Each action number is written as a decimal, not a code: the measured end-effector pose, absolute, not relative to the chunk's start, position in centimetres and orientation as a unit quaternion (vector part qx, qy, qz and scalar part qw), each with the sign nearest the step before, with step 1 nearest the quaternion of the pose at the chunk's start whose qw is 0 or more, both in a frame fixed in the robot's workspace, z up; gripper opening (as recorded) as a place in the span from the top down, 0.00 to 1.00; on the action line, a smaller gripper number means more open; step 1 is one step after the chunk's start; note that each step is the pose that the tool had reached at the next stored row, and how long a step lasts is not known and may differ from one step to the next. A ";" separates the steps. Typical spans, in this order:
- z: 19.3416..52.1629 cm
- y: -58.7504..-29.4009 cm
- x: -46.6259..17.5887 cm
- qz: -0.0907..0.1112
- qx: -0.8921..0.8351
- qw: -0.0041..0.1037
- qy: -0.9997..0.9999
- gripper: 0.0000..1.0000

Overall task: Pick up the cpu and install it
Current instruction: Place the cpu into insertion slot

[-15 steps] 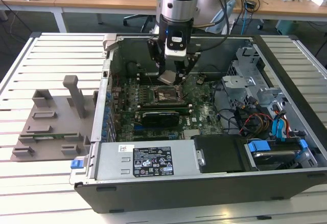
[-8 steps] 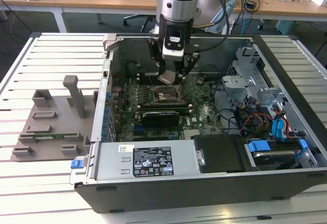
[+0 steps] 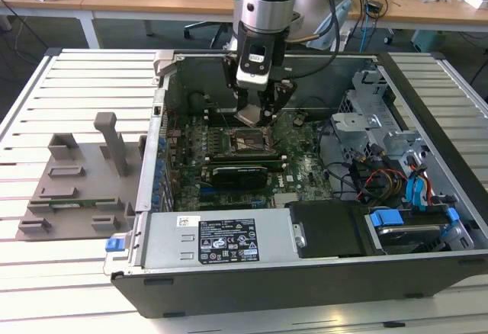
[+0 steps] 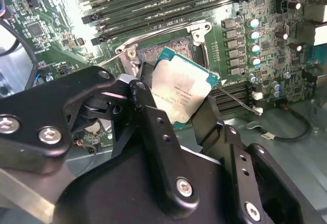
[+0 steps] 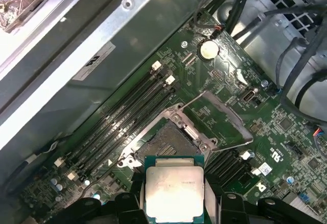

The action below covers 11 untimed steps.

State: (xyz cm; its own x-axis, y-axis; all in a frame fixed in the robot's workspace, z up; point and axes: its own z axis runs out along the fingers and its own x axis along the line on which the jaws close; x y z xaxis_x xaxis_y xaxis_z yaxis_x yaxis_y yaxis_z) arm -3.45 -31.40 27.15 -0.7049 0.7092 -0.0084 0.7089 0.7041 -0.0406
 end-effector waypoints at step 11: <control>27.1 -31.4 -3.4 0.020 -0.432 0.005 -0.902 0.45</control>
